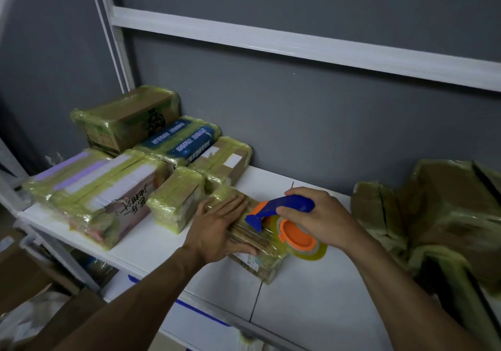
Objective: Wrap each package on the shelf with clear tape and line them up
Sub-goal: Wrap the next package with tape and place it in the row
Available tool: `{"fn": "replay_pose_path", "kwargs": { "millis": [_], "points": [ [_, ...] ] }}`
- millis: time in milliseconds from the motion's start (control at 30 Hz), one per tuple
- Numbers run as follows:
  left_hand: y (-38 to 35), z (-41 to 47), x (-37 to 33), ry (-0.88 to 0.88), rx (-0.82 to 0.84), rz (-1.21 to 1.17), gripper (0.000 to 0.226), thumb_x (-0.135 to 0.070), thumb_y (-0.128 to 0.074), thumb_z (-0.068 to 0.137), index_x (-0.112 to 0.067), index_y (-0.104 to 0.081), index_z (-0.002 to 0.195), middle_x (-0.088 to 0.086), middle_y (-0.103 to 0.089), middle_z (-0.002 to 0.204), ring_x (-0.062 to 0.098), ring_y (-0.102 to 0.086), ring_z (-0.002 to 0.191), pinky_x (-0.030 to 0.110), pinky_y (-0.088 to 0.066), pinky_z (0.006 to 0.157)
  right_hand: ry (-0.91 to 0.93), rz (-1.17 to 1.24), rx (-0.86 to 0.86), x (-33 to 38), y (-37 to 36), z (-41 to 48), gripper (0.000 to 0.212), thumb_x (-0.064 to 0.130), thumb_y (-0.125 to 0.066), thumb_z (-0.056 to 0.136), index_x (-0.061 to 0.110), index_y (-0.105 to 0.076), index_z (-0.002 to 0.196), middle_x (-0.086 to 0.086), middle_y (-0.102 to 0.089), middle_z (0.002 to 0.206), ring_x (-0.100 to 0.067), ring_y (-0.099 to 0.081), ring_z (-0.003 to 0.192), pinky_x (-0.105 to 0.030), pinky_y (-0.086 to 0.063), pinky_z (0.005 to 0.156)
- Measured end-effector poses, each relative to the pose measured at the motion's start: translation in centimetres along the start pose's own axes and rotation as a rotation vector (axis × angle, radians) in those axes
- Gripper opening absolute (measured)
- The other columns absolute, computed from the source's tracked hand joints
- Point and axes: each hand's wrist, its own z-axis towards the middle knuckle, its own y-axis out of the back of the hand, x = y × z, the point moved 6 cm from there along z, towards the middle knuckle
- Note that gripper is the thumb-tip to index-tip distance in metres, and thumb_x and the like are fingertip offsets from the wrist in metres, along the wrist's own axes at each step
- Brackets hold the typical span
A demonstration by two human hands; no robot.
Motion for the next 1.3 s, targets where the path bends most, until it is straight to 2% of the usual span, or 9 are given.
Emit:
{"fn": "replay_pose_path", "kwargs": {
  "millis": [167, 300, 500, 667, 833, 967, 1067, 1167, 1300],
  "points": [
    [0.1, -0.3, -0.2, 0.019, -0.073, -0.018, 0.108, -0.098, -0.050, 0.067, -0.027, -0.050, 0.149, -0.011, -0.041, 0.157, 0.006, -0.037, 0.145, 0.053, -0.030, 0.115, -0.001, -0.004, -0.008, 0.2, 0.1, -0.6, 0.038, 0.058, -0.075, 0.084, 0.045, -0.062, 0.117, 0.024, -0.066, 0.107, -0.001, -0.063, 0.099, -0.014, -0.048, 0.070],
    [0.2, -0.3, -0.3, 0.019, -0.100, -0.020, 0.107, -0.098, -0.049, 0.067, -0.026, -0.055, 0.146, -0.011, -0.047, 0.153, 0.005, -0.041, 0.144, 0.052, -0.033, 0.113, 0.009, -0.032, -0.005, 0.3, 0.5, -0.8, 0.028, 0.059, -0.073, 0.085, 0.045, -0.064, 0.108, 0.023, -0.069, 0.101, -0.001, -0.064, 0.096, -0.015, -0.048, 0.069],
    [0.5, -0.1, -0.3, 0.014, -0.134, -0.010, 0.105, -0.099, -0.044, 0.069, -0.026, -0.058, 0.143, -0.012, -0.050, 0.151, 0.005, -0.044, 0.141, 0.048, -0.033, 0.113, 0.039, -0.067, 0.006, -0.5, 1.9, -1.8, 0.029, 0.063, -0.070, 0.085, 0.044, -0.067, 0.107, 0.026, -0.070, 0.098, 0.001, -0.065, 0.095, -0.020, -0.052, 0.073],
    [0.5, 0.0, -0.2, -0.009, -0.156, -0.012, 0.102, -0.097, -0.047, 0.069, -0.028, -0.057, 0.143, -0.013, -0.050, 0.150, 0.005, -0.045, 0.140, 0.045, -0.032, 0.112, 0.063, -0.036, -0.031, -1.6, 3.3, -3.4, 0.032, 0.074, -0.065, 0.077, 0.065, -0.059, 0.106, 0.034, -0.068, 0.102, 0.007, -0.063, 0.097, -0.024, -0.058, 0.077],
    [0.4, 0.3, 0.1, -0.002, -0.128, -0.004, 0.103, -0.098, -0.042, 0.070, -0.027, -0.058, 0.142, -0.012, -0.051, 0.150, 0.006, -0.045, 0.140, 0.044, -0.029, 0.115, 0.076, -0.019, -0.033, -1.6, 2.2, -4.0, 0.029, 0.065, -0.072, 0.081, 0.071, -0.055, 0.104, 0.039, -0.063, 0.105, 0.012, -0.060, 0.101, -0.021, -0.056, 0.076],
    [0.1, 1.0, 1.1, -0.012, -0.041, 0.024, 0.104, -0.099, -0.039, 0.071, -0.029, -0.052, 0.147, -0.014, -0.047, 0.153, 0.007, -0.042, 0.143, 0.043, -0.026, 0.118, 0.074, 0.006, -0.034, -1.5, 1.9, -4.4, 0.029, 0.069, -0.070, 0.081, 0.065, -0.057, 0.107, 0.034, -0.066, 0.104, 0.009, -0.061, 0.100, -0.021, -0.058, 0.075],
    [0.3, 1.8, 1.7, -0.004, 0.025, 0.048, 0.108, -0.101, -0.034, 0.069, -0.032, -0.047, 0.150, -0.015, -0.042, 0.157, 0.004, -0.034, 0.146, 0.042, -0.020, 0.122, 0.073, -0.002, -0.062, -0.9, 1.5, -4.3, 0.023, 0.062, -0.072, 0.084, 0.067, -0.058, 0.101, 0.033, -0.066, 0.103, 0.008, -0.060, 0.098, -0.023, -0.058, 0.076],
    [0.9, 2.3, 1.6, 0.024, 0.057, 0.026, 0.111, -0.104, -0.038, 0.062, -0.037, -0.043, 0.150, -0.019, -0.038, 0.158, 0.001, -0.028, 0.148, 0.041, -0.012, 0.124, 0.026, 0.004, -0.091, -1.0, 1.5, -4.0, 0.019, 0.055, -0.074, 0.087, 0.049, -0.064, 0.102, 0.024, -0.069, 0.097, 0.002, -0.062, 0.094, -0.030, -0.059, 0.078],
    [0.9, 2.3, -0.2, 0.061, 0.074, -0.014, 0.124, -0.107, -0.042, 0.055, -0.038, -0.029, 0.156, -0.020, -0.025, 0.163, 0.003, -0.018, 0.152, 0.052, -0.006, 0.125, -0.015, 0.038, -0.087, -1.7, 1.6, -4.2, 0.026, 0.052, -0.075, 0.088, 0.037, -0.069, 0.108, 0.017, -0.072, 0.099, -0.007, -0.066, 0.095, -0.034, -0.061, 0.081]
  ]
}}
